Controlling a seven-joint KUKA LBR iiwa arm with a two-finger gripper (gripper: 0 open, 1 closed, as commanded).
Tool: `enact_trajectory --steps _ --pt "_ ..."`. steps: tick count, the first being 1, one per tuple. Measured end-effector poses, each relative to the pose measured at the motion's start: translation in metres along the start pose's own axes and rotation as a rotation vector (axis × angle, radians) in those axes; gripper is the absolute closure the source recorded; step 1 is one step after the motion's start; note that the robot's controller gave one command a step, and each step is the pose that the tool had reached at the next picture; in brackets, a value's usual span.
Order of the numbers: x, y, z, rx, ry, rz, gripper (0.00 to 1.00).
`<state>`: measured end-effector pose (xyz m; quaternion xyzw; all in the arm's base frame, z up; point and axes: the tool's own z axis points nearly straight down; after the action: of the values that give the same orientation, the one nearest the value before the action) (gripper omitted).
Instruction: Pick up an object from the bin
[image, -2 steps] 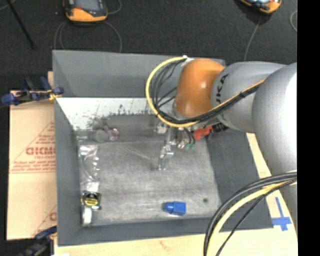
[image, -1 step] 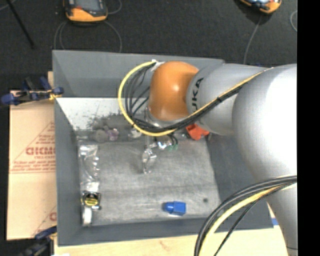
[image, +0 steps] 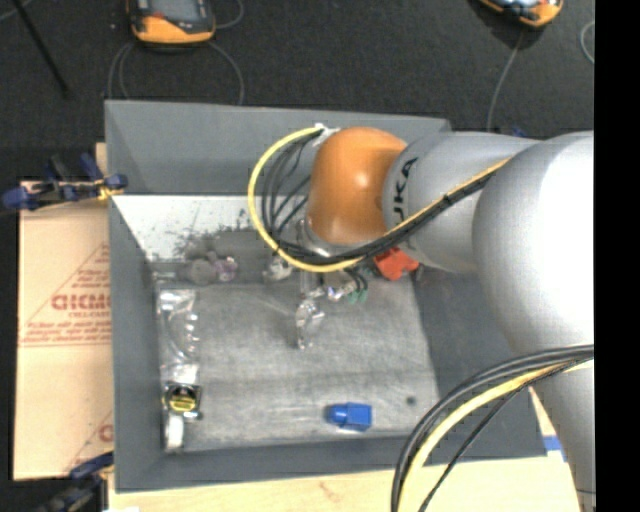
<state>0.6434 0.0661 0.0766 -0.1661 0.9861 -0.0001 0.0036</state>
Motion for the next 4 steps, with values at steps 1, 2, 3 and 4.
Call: enact_trajectory --steps 1,2,3,4 --pt "0.074 -0.022 -0.002 0.002 -0.004 -0.038 0.0" --pt "0.067 -0.045 -0.011 0.001 0.001 -0.326 0.0" --pt "0.148 0.01 -0.037 0.0 -0.008 -0.505 0.0" --pt "0.162 0.032 -0.034 0.011 -0.019 -0.893 0.0"
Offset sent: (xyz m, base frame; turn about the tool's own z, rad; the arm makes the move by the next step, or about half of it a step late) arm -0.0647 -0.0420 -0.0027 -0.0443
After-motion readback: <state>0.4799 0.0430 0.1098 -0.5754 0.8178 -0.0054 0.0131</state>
